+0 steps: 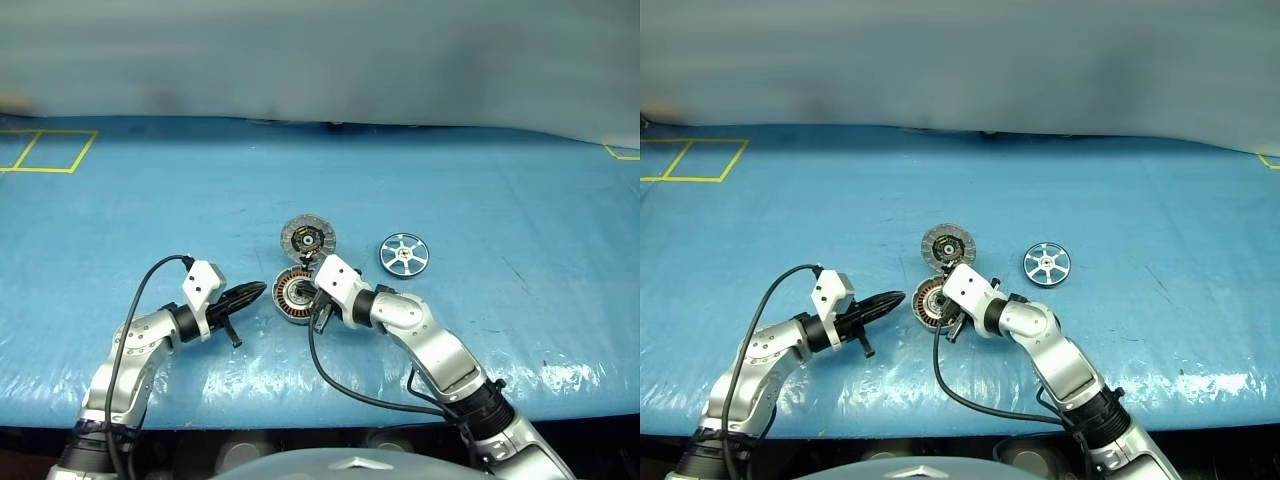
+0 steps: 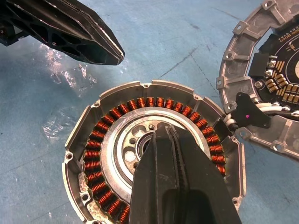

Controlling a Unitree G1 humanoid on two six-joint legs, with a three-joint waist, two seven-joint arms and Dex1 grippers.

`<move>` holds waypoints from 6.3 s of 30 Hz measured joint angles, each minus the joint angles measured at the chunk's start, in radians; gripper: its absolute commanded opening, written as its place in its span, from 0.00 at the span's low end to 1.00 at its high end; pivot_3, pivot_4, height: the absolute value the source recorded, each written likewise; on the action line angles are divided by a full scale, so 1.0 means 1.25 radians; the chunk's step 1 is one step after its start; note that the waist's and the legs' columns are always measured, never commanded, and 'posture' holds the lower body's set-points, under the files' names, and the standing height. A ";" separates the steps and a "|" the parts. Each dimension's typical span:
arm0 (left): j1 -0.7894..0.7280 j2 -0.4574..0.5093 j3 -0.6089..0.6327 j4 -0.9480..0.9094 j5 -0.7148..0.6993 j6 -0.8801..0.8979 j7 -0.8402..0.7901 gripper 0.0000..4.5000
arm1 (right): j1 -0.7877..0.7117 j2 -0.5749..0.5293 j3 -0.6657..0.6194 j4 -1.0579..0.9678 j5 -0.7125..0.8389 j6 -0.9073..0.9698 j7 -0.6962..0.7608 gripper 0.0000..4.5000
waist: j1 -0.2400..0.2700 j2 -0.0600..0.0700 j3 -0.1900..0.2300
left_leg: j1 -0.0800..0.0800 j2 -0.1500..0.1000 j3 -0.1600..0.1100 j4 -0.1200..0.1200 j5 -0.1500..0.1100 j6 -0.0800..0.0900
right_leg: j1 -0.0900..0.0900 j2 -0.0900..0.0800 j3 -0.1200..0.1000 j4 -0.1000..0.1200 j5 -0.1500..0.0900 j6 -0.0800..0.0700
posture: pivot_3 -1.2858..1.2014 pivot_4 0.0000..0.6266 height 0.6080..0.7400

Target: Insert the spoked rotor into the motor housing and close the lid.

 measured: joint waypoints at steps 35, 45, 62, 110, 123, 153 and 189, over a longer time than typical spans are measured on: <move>0.020 -0.013 -0.004 0.016 -0.005 -0.045 0.001 0.00 | 0.074 -0.276 -0.233 -0.158 -0.009 0.085 0.004 0.41 | 0.001 0.001 0.001 | -0.001 0.000 0.000 -0.002 0.000 0.001 | 0.000 0.000 0.000 -0.003 0.000 0.000 | 0.52 0.24 1.00; 0.022 -0.028 -0.009 0.026 0.003 -0.060 0.008 0.00 | 0.064 -0.321 -0.289 -0.061 -0.039 0.082 -0.005 0.41 | 0.002 0.001 0.001 | -0.001 0.000 0.000 -0.001 0.000 0.001 | 0.002 0.000 0.000 -0.003 0.000 0.000 | 0.52 0.24 1.00; 0.041 -0.031 -0.008 0.026 0.009 -0.072 0.028 0.00 | 0.036 -0.344 -0.218 -0.004 -0.095 0.053 0.044 0.41 | 0.003 0.001 0.001 | -0.001 0.000 0.000 -0.001 0.000 0.001 | 0.004 0.000 -0.001 -0.003 0.000 0.000 | 0.52 0.24 1.00; 0.036 -0.047 -0.008 0.077 0.015 -0.144 0.014 0.00 | 0.118 -0.213 -0.267 -0.045 0.107 0.033 0.081 0.41 | 0.003 0.002 0.001 | -0.001 0.000 0.000 0.001 -0.001 0.002 | 0.002 -0.001 -0.001 -0.003 0.000 0.001 | 0.52 0.24 1.00; 0.040 -0.046 -0.008 0.077 0.030 -0.144 0.025 0.00 | 0.117 -0.187 -0.244 -0.033 0.104 0.057 0.061 0.07 | 0.003 0.002 0.001 | -0.001 0.000 0.000 0.001 -0.001 0.002 | 0.002 -0.001 -0.001 -0.003 0.000 0.001 | 0.52 0.24 1.00; 0.034 -0.054 -0.015 0.102 0.026 -0.185 -0.034 0.00 | 0.096 -0.169 -0.158 -0.132 0.211 -0.011 0.183 0.00 | 0.004 0.002 0.001 | -0.001 0.000 0.000 0.001 -0.002 0.003 | 0.002 -0.001 -0.001 -0.003 0.000 0.001 | 0.52 0.24 1.00; 0.024 -0.053 -0.020 0.190 0.030 -0.272 -0.076 0.00 | 0.009 -0.149 -0.084 -0.007 0.125 -0.056 0.192 0.45 | 0.001 0.002 0.001 | -0.001 0.000 0.000 0.001 -0.002 0.003 | 0.001 -0.001 -0.001 -0.003 0.000 0.001 | 0.52 0.24 1.00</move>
